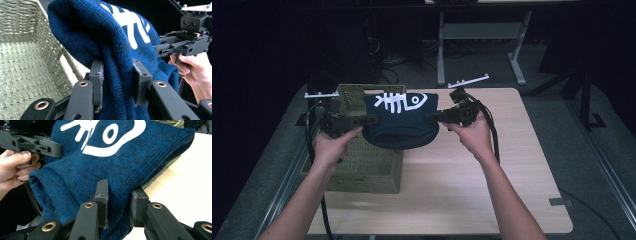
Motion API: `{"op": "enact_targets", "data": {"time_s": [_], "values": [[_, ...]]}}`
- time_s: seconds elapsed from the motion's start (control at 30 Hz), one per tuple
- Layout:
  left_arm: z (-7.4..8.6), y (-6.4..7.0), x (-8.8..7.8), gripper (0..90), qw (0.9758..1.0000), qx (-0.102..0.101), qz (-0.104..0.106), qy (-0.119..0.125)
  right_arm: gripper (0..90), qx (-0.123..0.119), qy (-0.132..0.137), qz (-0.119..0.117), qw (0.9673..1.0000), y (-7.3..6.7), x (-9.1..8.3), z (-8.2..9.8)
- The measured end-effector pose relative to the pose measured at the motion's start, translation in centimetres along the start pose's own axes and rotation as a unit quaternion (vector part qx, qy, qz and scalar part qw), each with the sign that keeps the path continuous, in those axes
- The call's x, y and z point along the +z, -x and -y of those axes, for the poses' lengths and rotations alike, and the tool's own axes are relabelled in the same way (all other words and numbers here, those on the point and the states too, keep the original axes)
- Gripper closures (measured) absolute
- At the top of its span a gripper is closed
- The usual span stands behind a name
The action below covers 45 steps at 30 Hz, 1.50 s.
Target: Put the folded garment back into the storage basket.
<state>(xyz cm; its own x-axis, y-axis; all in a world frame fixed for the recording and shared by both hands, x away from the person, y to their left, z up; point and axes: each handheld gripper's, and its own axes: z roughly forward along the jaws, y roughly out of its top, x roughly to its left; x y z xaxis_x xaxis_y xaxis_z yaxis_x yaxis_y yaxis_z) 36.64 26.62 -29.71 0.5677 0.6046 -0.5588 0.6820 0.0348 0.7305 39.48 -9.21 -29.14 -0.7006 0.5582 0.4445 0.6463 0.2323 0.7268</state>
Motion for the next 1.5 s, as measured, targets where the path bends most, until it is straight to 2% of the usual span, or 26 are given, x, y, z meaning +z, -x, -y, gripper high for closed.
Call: {"op": "enact_targets", "data": {"time_s": [0.9, 1.5], "values": [[0.9, -2.4, -3.3, 66.9, 0.9994, -0.022, -0.025, 0.011, 72.2, -0.011, -0.017, -0.013, 0.9997, -1.5, 4.4, -1.1], [1.7, -4.6, -5.8, 66.9, 0.9971, -0.048, -0.053, 0.028, 72.0, -0.014, -0.023, -0.027, 0.9993, -3.0, 7.7, -1.8]]}}
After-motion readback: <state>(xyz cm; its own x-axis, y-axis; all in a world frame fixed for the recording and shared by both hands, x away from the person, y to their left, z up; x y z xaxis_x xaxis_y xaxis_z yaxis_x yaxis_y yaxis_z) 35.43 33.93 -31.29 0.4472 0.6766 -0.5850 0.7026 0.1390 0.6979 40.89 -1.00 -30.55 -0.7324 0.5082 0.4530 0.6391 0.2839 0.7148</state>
